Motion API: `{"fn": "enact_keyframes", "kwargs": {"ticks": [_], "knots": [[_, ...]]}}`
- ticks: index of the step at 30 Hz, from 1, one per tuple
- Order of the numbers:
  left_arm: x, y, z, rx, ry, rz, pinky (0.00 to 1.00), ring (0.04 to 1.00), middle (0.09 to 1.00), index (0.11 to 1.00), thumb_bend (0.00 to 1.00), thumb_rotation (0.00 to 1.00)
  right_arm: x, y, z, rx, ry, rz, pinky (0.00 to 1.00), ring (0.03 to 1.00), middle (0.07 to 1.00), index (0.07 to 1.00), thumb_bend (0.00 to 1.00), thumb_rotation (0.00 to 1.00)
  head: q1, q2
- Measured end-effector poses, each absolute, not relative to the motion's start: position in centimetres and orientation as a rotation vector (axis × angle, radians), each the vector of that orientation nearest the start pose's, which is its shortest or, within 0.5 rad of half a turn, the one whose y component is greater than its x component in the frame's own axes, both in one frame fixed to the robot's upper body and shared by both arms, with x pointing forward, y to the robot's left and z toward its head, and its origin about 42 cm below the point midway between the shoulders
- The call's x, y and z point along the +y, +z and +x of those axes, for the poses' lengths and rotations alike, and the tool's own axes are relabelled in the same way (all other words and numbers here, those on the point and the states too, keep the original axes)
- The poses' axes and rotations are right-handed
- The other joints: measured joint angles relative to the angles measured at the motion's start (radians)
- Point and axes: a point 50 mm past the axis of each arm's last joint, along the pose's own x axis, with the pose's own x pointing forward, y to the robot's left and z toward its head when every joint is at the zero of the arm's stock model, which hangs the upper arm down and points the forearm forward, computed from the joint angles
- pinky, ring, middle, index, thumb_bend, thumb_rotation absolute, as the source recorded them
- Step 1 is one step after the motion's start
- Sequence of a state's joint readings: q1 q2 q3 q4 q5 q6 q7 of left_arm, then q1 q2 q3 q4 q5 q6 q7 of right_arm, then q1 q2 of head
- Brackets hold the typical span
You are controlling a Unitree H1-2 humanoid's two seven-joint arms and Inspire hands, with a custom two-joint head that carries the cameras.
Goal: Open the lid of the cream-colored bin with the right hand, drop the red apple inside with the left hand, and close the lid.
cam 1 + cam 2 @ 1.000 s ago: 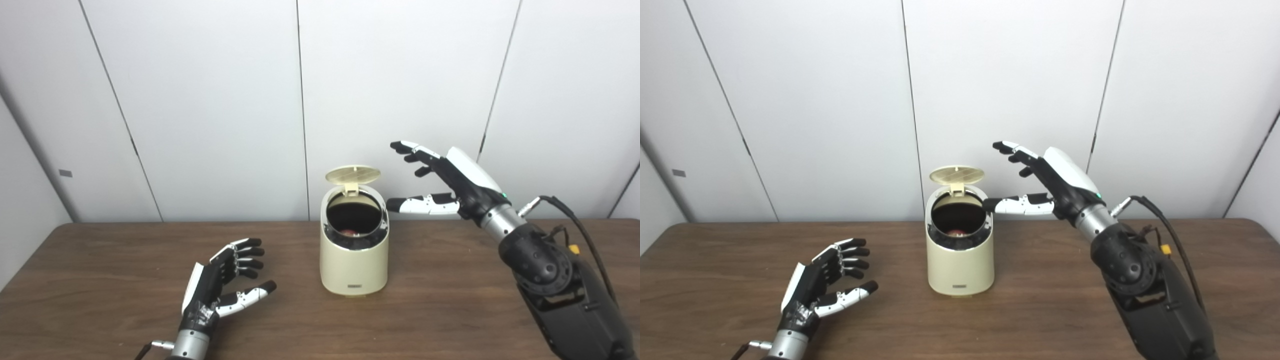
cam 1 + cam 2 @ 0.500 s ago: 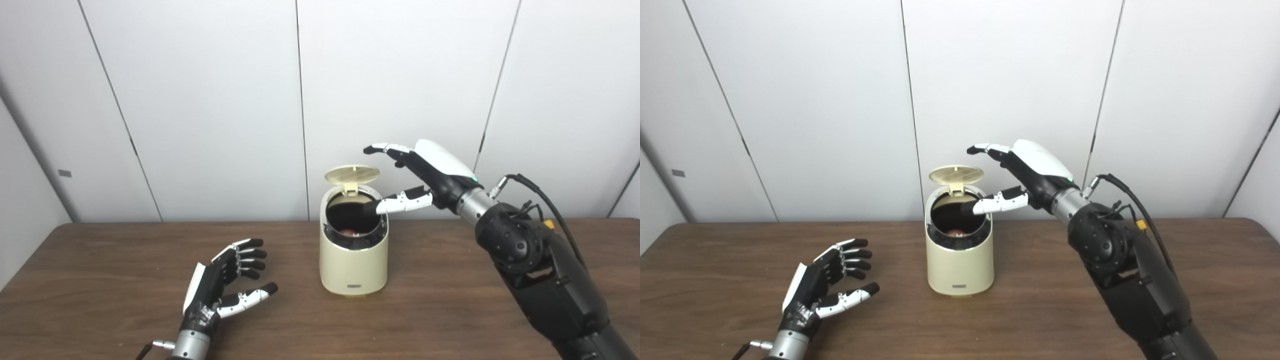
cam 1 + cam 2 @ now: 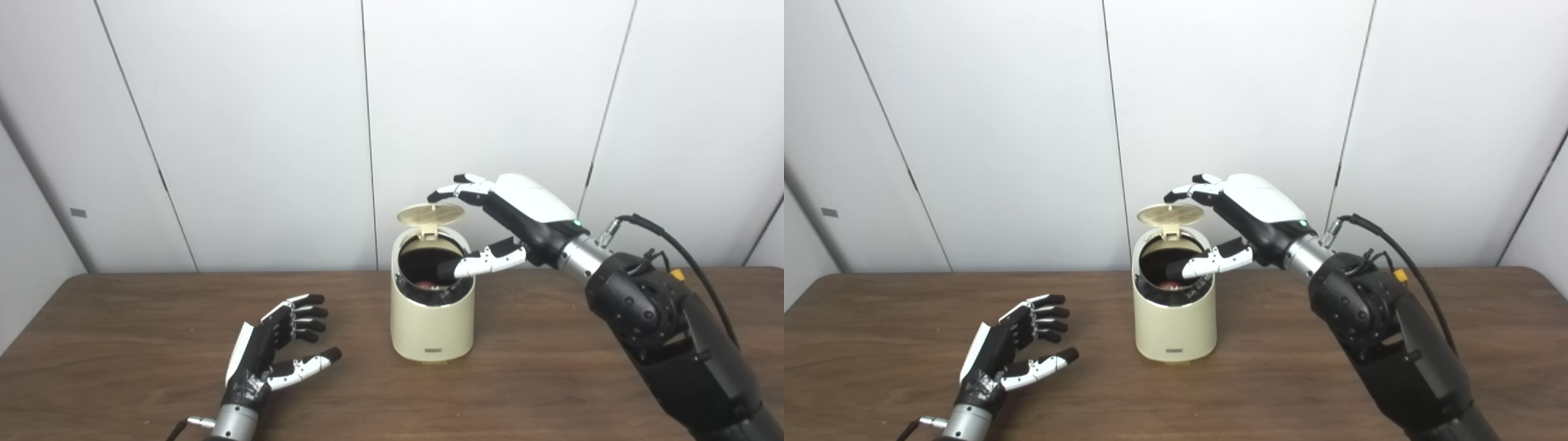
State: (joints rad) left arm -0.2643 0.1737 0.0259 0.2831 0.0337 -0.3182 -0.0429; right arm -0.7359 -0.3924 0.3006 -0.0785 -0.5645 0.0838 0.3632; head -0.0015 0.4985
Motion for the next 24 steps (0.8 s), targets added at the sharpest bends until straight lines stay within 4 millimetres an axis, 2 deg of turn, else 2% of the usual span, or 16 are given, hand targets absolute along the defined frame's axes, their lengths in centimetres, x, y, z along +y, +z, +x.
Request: {"fn": "enact_keyframes", "kwargs": {"ticks": [13,19,24], "knots": [[26.1,12.7,36.8,-0.269,-0.063,0.213,0.6,0.639,0.694,0.755,0.73,0.06,-18.9,34.5,41.9,-0.564,0.439,-1.179,0.93,0.985,0.846,0.809,0.69,0.69,0.0,0.008],[26.1,12.7,36.8,-0.266,-0.063,0.213,0.59,0.637,0.699,0.757,0.71,0.06,-18.9,33.8,41.7,-0.55,0.467,-1.176,0.89,0.957,0.812,0.793,0.68,0.61,0.002,0.015],[26.1,12.7,36.8,-0.265,-0.062,0.213,0.59,0.638,0.701,0.755,0.71,0.05,-18.8,33.1,41.5,-0.547,0.488,-1.181,0.91,0.947,0.802,0.787,0.68,0.55,0.006,0.018]]}}
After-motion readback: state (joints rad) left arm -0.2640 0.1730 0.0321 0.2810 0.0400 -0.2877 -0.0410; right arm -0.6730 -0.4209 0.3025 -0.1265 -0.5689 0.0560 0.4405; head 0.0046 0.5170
